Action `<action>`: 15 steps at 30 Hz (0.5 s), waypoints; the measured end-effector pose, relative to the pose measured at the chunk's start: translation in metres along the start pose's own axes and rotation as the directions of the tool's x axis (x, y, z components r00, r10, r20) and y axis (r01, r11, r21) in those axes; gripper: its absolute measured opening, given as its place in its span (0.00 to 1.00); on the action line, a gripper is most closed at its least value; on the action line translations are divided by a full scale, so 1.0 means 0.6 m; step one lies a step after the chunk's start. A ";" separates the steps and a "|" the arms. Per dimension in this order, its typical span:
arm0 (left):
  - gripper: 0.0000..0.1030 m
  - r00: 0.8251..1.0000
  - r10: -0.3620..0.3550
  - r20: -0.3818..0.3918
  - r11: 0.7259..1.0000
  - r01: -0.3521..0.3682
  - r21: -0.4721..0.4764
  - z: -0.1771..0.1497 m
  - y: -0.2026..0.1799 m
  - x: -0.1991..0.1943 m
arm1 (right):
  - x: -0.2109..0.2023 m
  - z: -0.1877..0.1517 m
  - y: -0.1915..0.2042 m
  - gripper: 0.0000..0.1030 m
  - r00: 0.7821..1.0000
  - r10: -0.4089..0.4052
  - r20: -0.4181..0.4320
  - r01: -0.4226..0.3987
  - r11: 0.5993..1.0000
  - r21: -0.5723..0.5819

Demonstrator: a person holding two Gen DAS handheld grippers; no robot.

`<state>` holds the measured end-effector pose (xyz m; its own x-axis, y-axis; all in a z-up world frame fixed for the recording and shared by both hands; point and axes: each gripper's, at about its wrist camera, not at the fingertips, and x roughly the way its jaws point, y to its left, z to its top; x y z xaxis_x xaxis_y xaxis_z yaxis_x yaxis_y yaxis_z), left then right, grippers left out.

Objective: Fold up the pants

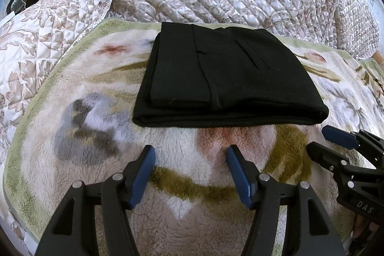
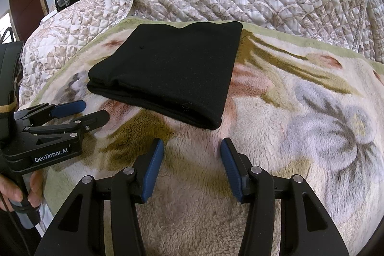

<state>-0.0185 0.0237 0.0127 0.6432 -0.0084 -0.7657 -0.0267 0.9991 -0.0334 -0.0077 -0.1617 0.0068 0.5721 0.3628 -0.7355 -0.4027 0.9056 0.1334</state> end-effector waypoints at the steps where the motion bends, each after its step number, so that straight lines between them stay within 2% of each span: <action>1: 0.63 1.000 0.000 0.000 1.000 0.000 0.000 0.000 0.000 0.000 | 0.000 0.000 0.000 0.49 1.000 -0.001 0.000 0.001 1.000 0.000; 15: 0.64 1.000 -0.001 -0.001 1.000 0.001 -0.002 0.000 0.000 0.000 | -0.001 0.002 0.001 0.50 1.000 -0.015 0.001 0.015 1.000 -0.009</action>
<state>-0.0186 0.0235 0.0128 0.6421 -0.0095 -0.7665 -0.0275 0.9990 -0.0355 -0.0073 -0.1611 0.0084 0.5786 0.3493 -0.7370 -0.4006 0.9088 0.1161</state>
